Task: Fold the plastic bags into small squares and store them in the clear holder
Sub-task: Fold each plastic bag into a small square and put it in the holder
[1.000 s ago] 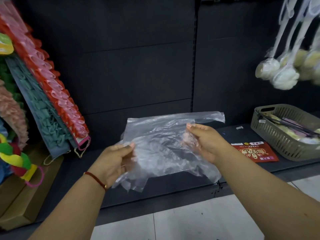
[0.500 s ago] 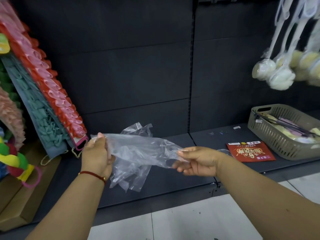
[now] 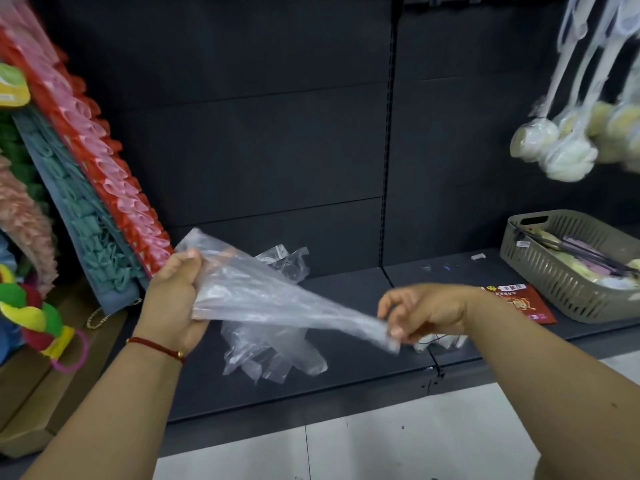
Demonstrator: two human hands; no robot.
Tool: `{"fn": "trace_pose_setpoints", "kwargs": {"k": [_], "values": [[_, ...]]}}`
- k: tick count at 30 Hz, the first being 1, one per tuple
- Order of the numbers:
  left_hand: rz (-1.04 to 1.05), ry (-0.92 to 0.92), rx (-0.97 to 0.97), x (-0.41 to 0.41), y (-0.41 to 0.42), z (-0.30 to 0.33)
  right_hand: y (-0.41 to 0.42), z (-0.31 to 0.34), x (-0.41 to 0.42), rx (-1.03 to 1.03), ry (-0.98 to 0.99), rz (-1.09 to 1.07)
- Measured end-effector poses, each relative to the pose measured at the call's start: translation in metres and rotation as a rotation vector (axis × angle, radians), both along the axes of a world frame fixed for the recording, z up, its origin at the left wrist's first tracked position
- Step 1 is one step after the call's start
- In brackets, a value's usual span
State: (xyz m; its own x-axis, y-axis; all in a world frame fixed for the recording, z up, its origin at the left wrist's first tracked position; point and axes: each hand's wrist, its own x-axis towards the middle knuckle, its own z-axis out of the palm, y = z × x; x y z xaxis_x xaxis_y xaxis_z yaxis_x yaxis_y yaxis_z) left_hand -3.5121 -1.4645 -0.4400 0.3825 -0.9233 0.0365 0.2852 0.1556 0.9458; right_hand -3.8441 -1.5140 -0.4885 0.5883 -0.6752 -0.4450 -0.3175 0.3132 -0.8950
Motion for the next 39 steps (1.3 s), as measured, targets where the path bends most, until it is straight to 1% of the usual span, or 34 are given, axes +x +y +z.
{"fn": "trace_pose_setpoints", "kwargs": {"k": [1,2,3,5,9,11,13,15,18,20,21,24,28,31,34,36,37,39], "values": [[-0.061,0.007,-0.023,-0.005,0.003,0.004,0.001,-0.002,0.002,-0.010,0.079,0.062],[-0.122,0.008,-0.043,-0.011,0.006,0.009,0.003,-0.004,0.006,-0.021,0.102,0.067],[-0.171,0.004,-0.061,-0.017,0.009,0.012,0.004,-0.006,0.012,-0.020,0.072,0.028],[-0.252,0.000,-0.110,-0.029,0.013,0.016,0.007,-0.009,0.029,0.046,-0.031,-0.043],[-0.381,0.040,-0.196,-0.047,0.023,0.024,0.022,-0.015,0.063,0.247,-0.208,0.004],[-0.439,0.069,-0.219,-0.043,0.026,0.024,0.030,-0.013,0.073,0.314,-0.363,-0.024],[-0.455,0.091,-0.195,-0.034,0.027,0.024,0.033,-0.006,0.076,0.339,-0.535,-0.064],[-0.448,0.068,-0.182,-0.027,0.030,0.023,0.034,0.006,0.077,0.286,-0.712,-0.127],[-0.376,0.037,-0.160,-0.019,0.032,0.018,0.028,0.021,0.076,0.251,-0.943,-0.314],[-0.340,0.015,-0.159,-0.010,0.032,0.014,0.027,0.031,0.074,0.250,-1.046,-0.450],[-0.314,-0.009,-0.149,-0.007,0.032,0.013,0.026,0.036,0.073,0.233,-1.059,-0.516],[-0.206,-0.102,-0.118,-0.003,0.033,0.007,0.024,0.047,0.072,0.050,-0.935,-0.681],[-0.124,-0.184,-0.110,-0.003,0.032,0.002,0.024,0.057,0.071,-0.223,-0.814,-0.745],[-0.087,-0.159,-0.111,-0.001,0.030,0.006,0.024,0.062,0.067,-0.325,-0.741,-0.748],[-0.117,-0.235,-0.155,-0.001,0.030,0.004,0.027,0.065,0.067,-0.353,-0.707,-0.766],[-0.117,-0.300,-0.139,-0.004,0.030,0.003,0.030,0.065,0.068,-0.359,-0.687,-0.722],[-0.101,-0.307,-0.124,-0.007,0.031,0.003,0.032,0.064,0.068,-0.375,-0.638,-0.661],[-0.067,-0.310,-0.099,-0.008,0.029,0.001,0.035,0.060,0.066,-0.439,-0.471,-0.510]]}}
